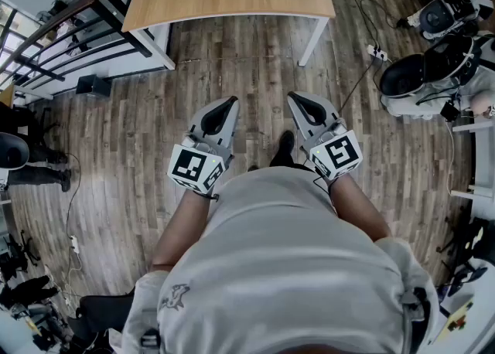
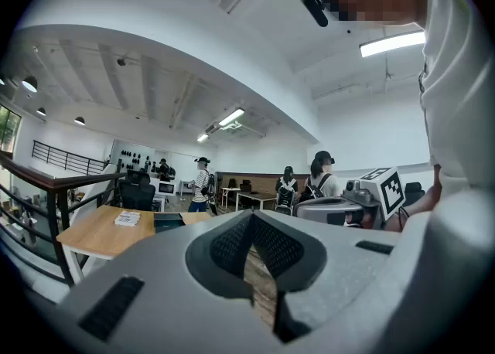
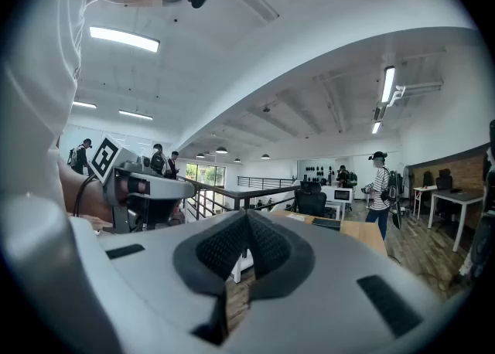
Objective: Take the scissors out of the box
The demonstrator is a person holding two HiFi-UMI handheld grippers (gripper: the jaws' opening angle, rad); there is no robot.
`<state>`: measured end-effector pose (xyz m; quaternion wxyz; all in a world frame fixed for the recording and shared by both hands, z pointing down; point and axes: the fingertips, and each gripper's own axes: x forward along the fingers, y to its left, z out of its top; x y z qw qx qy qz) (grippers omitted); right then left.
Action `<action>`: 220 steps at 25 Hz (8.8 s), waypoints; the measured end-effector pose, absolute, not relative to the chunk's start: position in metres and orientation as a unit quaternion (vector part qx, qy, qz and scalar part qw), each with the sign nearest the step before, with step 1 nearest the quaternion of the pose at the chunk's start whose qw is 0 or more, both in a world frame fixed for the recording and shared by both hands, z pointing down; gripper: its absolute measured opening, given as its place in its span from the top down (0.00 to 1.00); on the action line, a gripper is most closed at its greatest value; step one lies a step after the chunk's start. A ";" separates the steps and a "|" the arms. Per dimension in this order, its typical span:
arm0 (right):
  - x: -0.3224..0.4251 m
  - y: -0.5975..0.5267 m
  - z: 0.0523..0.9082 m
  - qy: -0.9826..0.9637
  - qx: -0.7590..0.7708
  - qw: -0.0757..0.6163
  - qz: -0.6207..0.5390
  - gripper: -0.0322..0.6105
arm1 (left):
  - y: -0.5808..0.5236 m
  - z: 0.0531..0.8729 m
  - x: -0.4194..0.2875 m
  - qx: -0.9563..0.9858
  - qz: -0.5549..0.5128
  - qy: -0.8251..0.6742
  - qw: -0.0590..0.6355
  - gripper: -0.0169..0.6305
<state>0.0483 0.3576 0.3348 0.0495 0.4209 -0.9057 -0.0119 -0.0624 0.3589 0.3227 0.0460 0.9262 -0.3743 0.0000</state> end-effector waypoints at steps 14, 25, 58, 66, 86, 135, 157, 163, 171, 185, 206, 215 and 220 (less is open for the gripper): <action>0.050 0.341 0.335 -0.899 0.434 0.049 -0.017 0.94 | 0.343 0.325 -0.076 0.921 0.000 -0.387 0.053 0.97; 0.075 0.315 0.349 -0.900 0.434 0.051 0.010 0.73 | 0.323 0.336 -0.062 0.917 0.014 -0.393 0.067 0.97; 0.178 0.136 0.371 -0.915 0.400 0.051 0.014 0.58 | 0.125 0.366 0.047 0.909 0.030 -0.406 0.083 0.97; 0.156 0.069 0.372 -0.909 0.412 0.057 0.016 0.58 | 0.047 0.364 0.033 0.920 0.024 -0.383 0.082 0.97; 0.044 -0.101 0.366 -0.891 0.447 0.074 0.017 0.59 | -0.106 0.366 -0.086 0.933 0.019 -0.343 0.102 0.97; 0.023 -0.435 0.528 -0.928 0.108 0.355 -0.011 0.75 | -0.361 0.445 -0.065 0.854 0.057 -0.483 0.185 0.97; 0.011 -0.478 0.695 -0.852 0.027 0.523 0.005 0.77 | -0.424 0.539 -0.060 0.840 0.104 -0.485 0.220 0.97; 0.010 -0.485 0.717 -0.842 0.031 0.539 -0.001 0.76 | -0.432 0.555 -0.052 0.841 0.117 -0.479 0.224 0.97; 0.004 -0.480 0.744 -0.833 0.015 0.553 0.012 0.77 | -0.435 0.572 -0.052 0.841 0.121 -0.473 0.235 0.97; 0.009 -0.483 0.739 -0.853 0.046 0.520 0.017 0.81 | -0.426 0.562 -0.046 0.842 0.123 -0.471 0.232 0.97; 0.002 -0.468 0.563 -0.894 0.216 0.392 -0.014 0.81 | -0.364 0.481 -0.070 0.875 0.103 -0.440 0.172 0.97; 0.018 -0.396 0.491 -0.902 0.312 0.297 0.012 0.81 | -0.310 0.443 -0.081 0.897 0.093 -0.411 0.134 0.97; 0.019 -0.339 0.462 -0.902 0.350 0.251 0.021 0.81 | -0.267 0.428 -0.084 0.911 0.085 -0.388 0.114 0.97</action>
